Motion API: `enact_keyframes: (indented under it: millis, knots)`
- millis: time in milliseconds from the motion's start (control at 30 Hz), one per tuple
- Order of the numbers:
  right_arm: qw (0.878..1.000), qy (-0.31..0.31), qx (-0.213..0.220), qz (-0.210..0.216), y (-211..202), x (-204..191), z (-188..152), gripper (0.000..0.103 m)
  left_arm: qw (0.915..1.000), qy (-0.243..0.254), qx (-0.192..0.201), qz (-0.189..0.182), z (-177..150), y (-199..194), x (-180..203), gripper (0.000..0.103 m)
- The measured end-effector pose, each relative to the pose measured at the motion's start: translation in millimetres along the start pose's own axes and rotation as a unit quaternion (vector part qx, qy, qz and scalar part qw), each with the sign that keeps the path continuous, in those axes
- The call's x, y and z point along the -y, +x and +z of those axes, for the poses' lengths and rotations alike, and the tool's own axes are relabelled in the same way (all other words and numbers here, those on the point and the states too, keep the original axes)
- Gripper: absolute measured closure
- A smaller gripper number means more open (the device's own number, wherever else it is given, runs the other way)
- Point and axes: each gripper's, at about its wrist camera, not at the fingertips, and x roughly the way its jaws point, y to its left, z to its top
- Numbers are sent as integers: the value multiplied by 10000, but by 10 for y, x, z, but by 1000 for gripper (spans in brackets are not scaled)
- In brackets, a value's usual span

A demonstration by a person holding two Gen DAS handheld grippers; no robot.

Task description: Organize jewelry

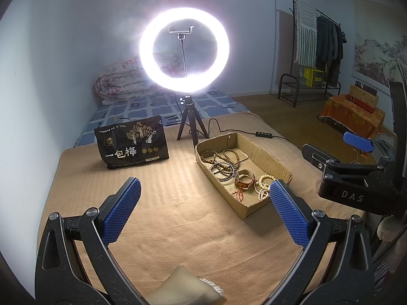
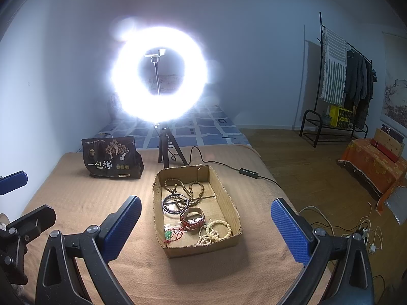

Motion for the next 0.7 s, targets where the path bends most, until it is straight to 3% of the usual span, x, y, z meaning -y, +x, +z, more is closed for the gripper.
enact_keyframes:
  millis: [700]
  knots:
    - [10000,-54,-32,43,9,-5,-36,0,9999,9,103,108,29,-41,10,0]
